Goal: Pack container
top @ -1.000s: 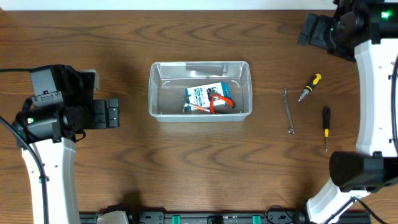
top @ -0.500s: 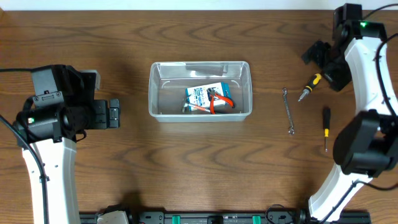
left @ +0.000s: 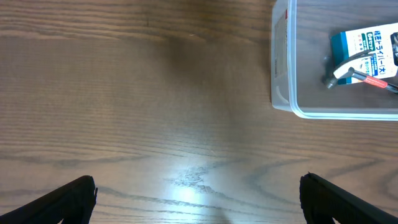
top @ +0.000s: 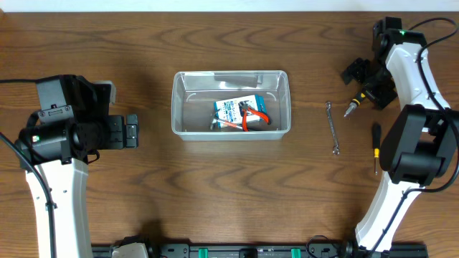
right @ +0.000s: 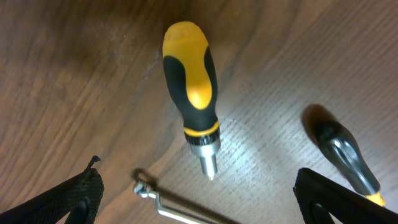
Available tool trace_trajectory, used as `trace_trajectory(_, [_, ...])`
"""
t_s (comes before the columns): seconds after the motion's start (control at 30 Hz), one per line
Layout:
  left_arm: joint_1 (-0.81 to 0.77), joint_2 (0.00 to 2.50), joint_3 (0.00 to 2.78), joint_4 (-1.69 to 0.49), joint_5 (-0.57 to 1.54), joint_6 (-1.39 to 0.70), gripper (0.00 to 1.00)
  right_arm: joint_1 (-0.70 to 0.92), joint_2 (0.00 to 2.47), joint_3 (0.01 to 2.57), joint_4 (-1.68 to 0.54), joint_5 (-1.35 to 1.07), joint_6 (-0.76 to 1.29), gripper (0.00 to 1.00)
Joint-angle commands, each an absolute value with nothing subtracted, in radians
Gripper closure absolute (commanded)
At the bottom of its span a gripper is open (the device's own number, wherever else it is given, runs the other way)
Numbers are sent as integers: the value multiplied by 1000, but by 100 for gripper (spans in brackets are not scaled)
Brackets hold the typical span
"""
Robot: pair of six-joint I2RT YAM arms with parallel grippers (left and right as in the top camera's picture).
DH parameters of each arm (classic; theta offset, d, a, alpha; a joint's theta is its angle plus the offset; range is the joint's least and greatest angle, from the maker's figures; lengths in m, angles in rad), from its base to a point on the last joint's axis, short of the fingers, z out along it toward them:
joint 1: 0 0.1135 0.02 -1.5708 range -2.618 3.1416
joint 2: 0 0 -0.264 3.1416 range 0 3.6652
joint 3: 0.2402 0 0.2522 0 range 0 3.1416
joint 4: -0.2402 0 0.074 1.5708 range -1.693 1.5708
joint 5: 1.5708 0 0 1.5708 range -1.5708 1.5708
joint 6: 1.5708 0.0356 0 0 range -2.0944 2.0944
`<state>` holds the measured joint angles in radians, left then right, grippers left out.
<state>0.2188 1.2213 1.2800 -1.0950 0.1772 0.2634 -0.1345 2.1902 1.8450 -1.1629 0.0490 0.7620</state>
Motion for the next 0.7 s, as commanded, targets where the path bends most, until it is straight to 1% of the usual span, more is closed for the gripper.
trace_trajectory(0.0, [216,1219,1270,-1098,184,276,2,-149,2215,1842,-1151,64,742,1])
trace_trajectory(0.67, [216,1219,1270,-1107,183,276,2,-152,2329,1842,-1106,76,697,1])
